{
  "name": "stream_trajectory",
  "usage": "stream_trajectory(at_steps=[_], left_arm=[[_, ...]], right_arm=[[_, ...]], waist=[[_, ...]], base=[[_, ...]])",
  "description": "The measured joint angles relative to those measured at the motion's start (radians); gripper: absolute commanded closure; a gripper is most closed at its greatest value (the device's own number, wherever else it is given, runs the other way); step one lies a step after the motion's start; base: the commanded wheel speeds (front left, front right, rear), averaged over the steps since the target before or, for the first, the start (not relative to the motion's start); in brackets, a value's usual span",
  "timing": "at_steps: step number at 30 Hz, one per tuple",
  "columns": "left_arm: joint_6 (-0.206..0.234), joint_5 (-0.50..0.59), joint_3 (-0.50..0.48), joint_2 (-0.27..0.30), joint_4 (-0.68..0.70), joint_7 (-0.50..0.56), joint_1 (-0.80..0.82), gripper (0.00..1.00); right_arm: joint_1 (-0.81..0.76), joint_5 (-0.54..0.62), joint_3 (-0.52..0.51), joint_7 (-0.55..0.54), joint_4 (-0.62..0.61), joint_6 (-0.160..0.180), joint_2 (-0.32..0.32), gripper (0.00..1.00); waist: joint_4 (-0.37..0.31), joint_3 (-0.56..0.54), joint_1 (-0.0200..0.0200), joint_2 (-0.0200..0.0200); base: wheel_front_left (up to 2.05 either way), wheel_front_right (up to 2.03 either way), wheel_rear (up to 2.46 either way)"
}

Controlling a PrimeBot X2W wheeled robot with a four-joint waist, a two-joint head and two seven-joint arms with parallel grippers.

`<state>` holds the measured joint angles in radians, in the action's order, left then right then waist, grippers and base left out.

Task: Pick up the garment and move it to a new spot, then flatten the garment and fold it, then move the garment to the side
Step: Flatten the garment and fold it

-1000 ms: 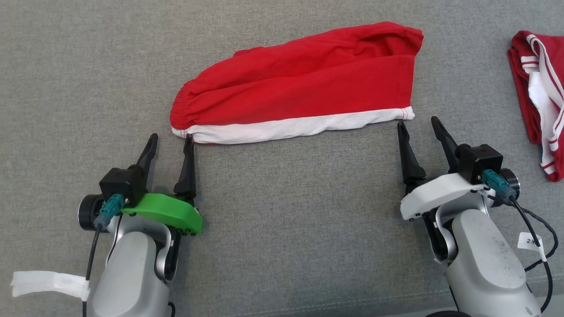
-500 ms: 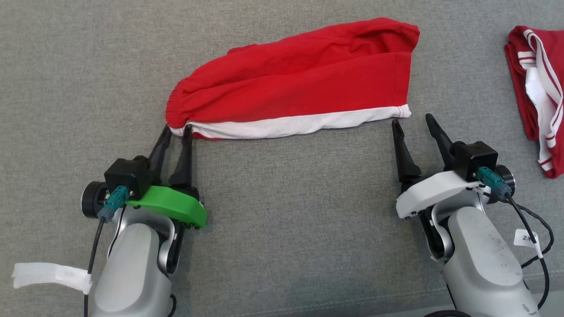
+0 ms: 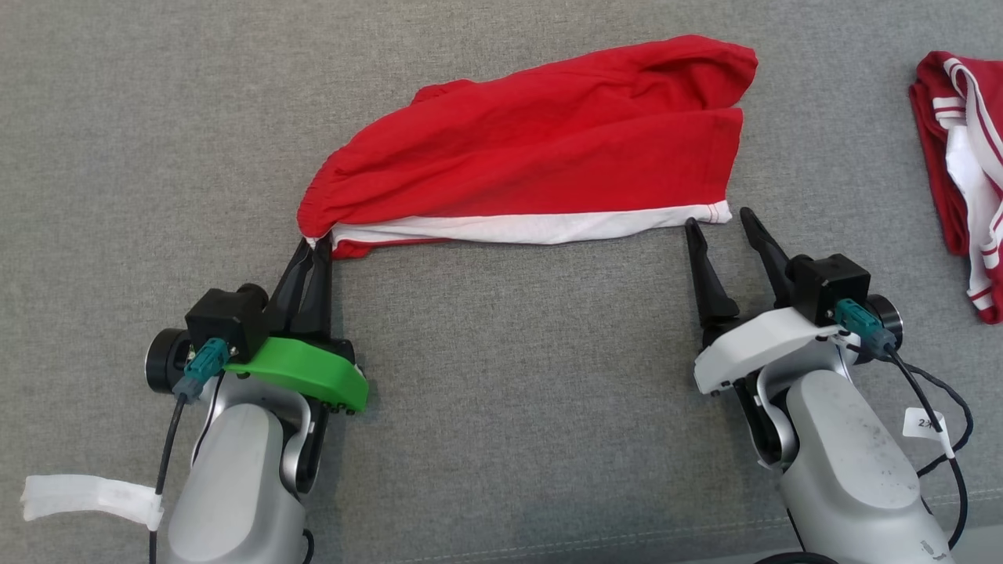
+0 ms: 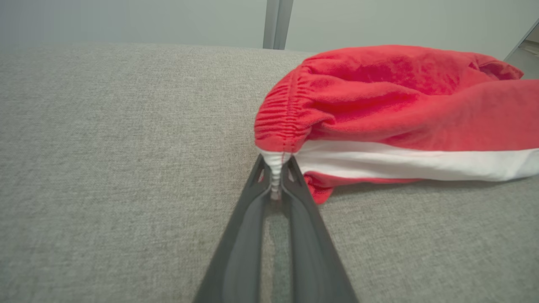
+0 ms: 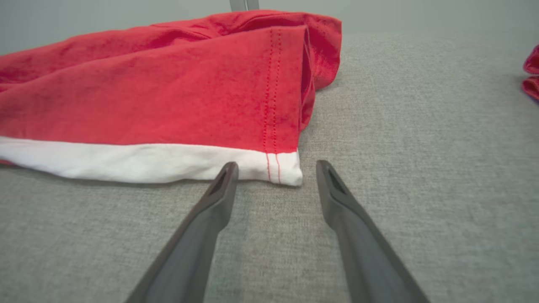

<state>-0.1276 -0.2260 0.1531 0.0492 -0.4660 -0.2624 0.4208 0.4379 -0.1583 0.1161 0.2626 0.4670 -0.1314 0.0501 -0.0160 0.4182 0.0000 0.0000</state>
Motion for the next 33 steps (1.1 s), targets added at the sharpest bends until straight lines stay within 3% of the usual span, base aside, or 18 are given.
stream_trajectory(at_steps=[2, 5, 7, 16, 24, 28, 33], left_arm=[[-0.001, 0.000, 0.000, 0.000, 0.000, 0.000, 0.000, 1.00], [-0.001, 0.000, 0.001, 0.000, 0.001, 0.000, 0.000, 1.00], [-0.001, 0.000, 0.002, 0.000, 0.001, 0.000, 0.000, 1.00], [-0.002, -0.001, 0.001, 0.000, -0.011, 0.000, -0.017, 1.00], [-0.002, -0.057, 0.026, 0.005, 0.068, 0.000, -0.037, 1.00], [-0.003, -0.091, 0.085, 0.079, 0.098, 0.000, 0.049, 1.00], [-0.003, -0.156, 0.172, 0.194, 0.082, 0.046, 0.278, 1.00]], right_arm=[[0.005, 0.000, 0.005, 0.000, 0.008, 0.000, 0.000, 0.51], [0.017, -0.002, 0.010, 0.000, 0.017, 0.000, 0.000, 0.76], [0.020, -0.006, 0.011, 0.000, 0.027, 0.000, 0.000, 1.00], [0.014, -0.020, 0.003, 0.000, 0.056, 0.000, 0.000, 1.00], [-0.015, -0.051, 0.008, 0.000, -0.047, 0.000, 0.008, 1.00], [0.049, -0.062, 0.024, 0.000, -0.109, 0.000, 0.054, 1.00], [0.224, -0.078, 0.032, 0.000, -0.143, 0.000, 0.124, 1.00]], waist=[[0.001, 0.001, 0.0000, 0.0000], [0.003, 0.003, 0.0000, 0.0000], [0.005, 0.003, 0.0000, 0.0000], [0.009, -0.035, 0.0000, 0.0000], [0.009, -0.147, 0.0000, 0.0000], [0.012, -0.216, 0.0000, 0.0000], [0.019, -0.275, 0.0000, 0.0000]], base=[[0.00, 0.00, 0.00], [0.00, 0.00, 0.00], [0.00, 0.00, 0.00], [0.00, 0.00, 0.00], [0.00, 0.00, 0.00], [0.00, 0.00, 0.00], [0.00, 0.00, 0.00]])
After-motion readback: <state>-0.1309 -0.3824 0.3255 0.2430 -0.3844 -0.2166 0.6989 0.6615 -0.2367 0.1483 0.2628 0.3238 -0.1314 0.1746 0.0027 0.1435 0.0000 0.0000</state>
